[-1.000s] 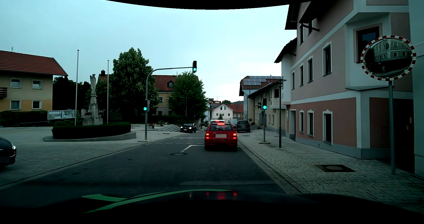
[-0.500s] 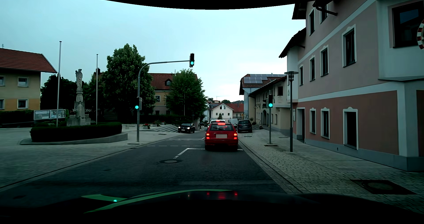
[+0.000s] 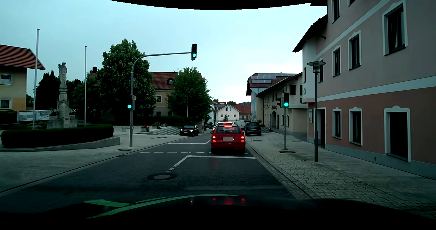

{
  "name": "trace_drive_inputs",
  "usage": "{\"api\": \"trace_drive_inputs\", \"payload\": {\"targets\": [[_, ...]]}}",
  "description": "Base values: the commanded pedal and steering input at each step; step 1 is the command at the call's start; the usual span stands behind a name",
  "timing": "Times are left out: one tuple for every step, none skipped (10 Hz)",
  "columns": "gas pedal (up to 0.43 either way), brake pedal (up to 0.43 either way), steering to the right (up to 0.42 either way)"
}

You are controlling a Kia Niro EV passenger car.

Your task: Follow the waypoints while adhering to traffic rules and regulations

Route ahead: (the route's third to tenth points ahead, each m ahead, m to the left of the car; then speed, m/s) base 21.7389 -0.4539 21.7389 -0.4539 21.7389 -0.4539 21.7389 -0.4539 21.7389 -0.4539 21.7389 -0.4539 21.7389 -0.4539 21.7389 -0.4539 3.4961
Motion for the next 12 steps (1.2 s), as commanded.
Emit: {"api": "trace_drive_inputs", "payload": {"targets": [[0.000,0.073,0.011],[0.000,0.067,0.011],[0.000,0.067,0.007],[0.000,0.067,0.000],[0.000,0.073,0.000],[0.000,0.079,0.000],[0.000,0.079,0.000],[0.000,0.079,0.000],[0.000,0.091,0.003],[0.000,0.110,0.003],[0.000,0.122,0.003],[0.000,0.134,0.004]]}}
